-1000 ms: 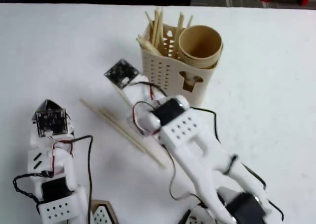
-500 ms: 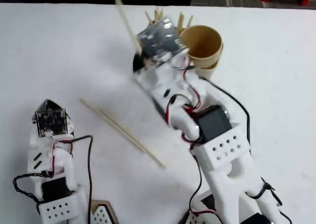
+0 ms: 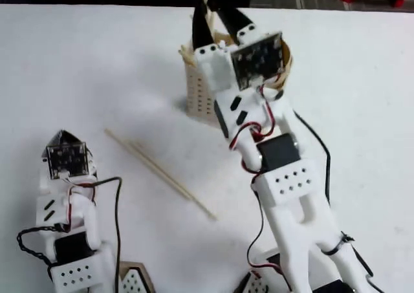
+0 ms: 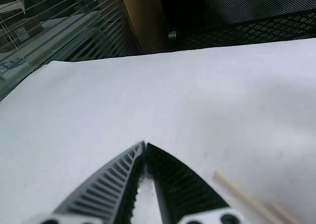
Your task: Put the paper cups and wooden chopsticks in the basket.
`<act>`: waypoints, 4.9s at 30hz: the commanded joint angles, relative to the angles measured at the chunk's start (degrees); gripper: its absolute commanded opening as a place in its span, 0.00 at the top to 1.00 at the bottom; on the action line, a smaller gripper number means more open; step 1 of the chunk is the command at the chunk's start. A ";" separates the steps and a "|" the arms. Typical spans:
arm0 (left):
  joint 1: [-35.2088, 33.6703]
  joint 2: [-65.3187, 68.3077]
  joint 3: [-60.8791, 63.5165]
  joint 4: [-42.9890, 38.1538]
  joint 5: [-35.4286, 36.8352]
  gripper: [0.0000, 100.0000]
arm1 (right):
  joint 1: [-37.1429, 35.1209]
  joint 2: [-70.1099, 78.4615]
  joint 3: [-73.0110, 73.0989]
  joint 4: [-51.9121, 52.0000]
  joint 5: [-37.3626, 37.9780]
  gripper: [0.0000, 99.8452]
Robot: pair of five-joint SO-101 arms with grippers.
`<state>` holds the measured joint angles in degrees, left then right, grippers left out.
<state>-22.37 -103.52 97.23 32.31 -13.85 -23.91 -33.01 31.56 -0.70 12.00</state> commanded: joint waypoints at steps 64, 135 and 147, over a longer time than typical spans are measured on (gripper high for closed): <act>-0.04 -0.84 -0.18 -1.14 0.00 0.97 | -25.19 40.13 -6.86 44.35 0.62 0.80; -0.04 -0.84 -0.18 -1.14 0.00 0.97 | -14.81 54.20 -26.73 72.13 5.71 0.98; -0.04 -0.84 -0.18 -1.14 0.00 0.97 | -13.67 22.37 -2.02 59.82 5.89 0.98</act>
<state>-22.29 -103.52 97.23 32.31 -13.85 -38.24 -2.51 27.25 61.45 17.71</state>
